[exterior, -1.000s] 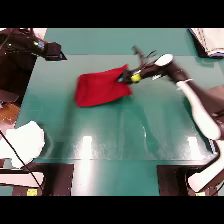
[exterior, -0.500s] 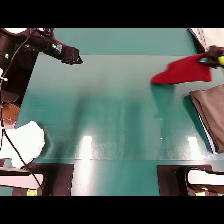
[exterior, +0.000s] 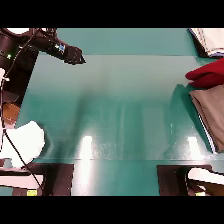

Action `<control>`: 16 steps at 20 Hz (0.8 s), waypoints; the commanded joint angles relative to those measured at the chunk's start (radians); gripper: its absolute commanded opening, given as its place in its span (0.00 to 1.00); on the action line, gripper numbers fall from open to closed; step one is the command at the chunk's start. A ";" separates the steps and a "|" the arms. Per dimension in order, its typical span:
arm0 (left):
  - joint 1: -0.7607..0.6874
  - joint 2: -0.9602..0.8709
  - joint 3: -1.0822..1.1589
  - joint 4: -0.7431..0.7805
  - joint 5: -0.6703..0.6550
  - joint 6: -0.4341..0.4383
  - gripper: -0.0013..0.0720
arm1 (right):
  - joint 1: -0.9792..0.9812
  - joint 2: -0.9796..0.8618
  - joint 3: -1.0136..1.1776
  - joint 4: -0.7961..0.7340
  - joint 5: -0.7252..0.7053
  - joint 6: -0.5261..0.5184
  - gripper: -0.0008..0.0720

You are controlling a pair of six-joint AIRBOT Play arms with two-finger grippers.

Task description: Fold the shirts.

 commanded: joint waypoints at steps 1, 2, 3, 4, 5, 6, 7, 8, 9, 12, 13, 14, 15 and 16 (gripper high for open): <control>-0.002 0.000 0.000 0.000 0.006 0.001 0.05 | -0.061 0.084 0.001 0.034 0.014 -0.038 0.03; -0.002 0.000 0.000 0.001 0.006 0.001 0.05 | -0.079 0.108 0.001 0.034 0.024 -0.038 0.03; -0.002 0.000 0.000 0.001 0.006 0.001 0.05 | -0.097 0.128 0.000 0.028 0.040 -0.038 0.03; -0.002 0.000 0.000 0.001 0.005 0.002 0.05 | -0.115 0.149 -0.005 0.000 0.066 -0.037 0.03; -0.002 0.000 0.000 0.001 0.003 0.002 0.05 | -0.125 0.174 -0.025 -0.045 0.079 -0.034 0.03; -0.002 0.000 0.000 0.001 0.002 0.003 0.05 | -0.136 0.204 -0.065 -0.090 0.089 -0.028 0.03; -0.002 0.000 0.000 0.001 0.002 0.009 0.05 | -0.145 0.235 -0.114 -0.124 0.096 -0.016 0.03; -0.002 0.000 0.000 0.001 0.002 0.009 0.05 | -0.154 0.270 -0.177 -0.155 0.101 -0.008 0.03; -0.002 0.000 0.000 0.001 -0.003 0.009 0.05 | -0.167 0.301 -0.236 -0.185 0.108 -0.007 0.03; -0.002 0.000 0.000 0.001 -0.020 0.021 0.05 | -0.210 0.394 -0.421 -0.310 0.145 -0.005 0.04; -0.002 0.000 0.000 0.002 -0.025 0.035 0.05 | -0.228 0.424 -0.478 -0.360 0.154 0.013 0.04; -0.002 0.000 0.000 0.002 -0.024 0.035 0.05 | -0.248 0.449 -0.523 -0.414 0.169 0.049 0.04; -0.002 0.000 0.000 0.002 -0.024 0.035 0.05 | -0.270 0.471 -0.561 -0.474 0.188 0.070 0.07; -0.002 0.000 0.000 0.001 -0.024 0.035 0.05 | -0.293 0.491 -0.596 -0.553 0.201 0.083 0.35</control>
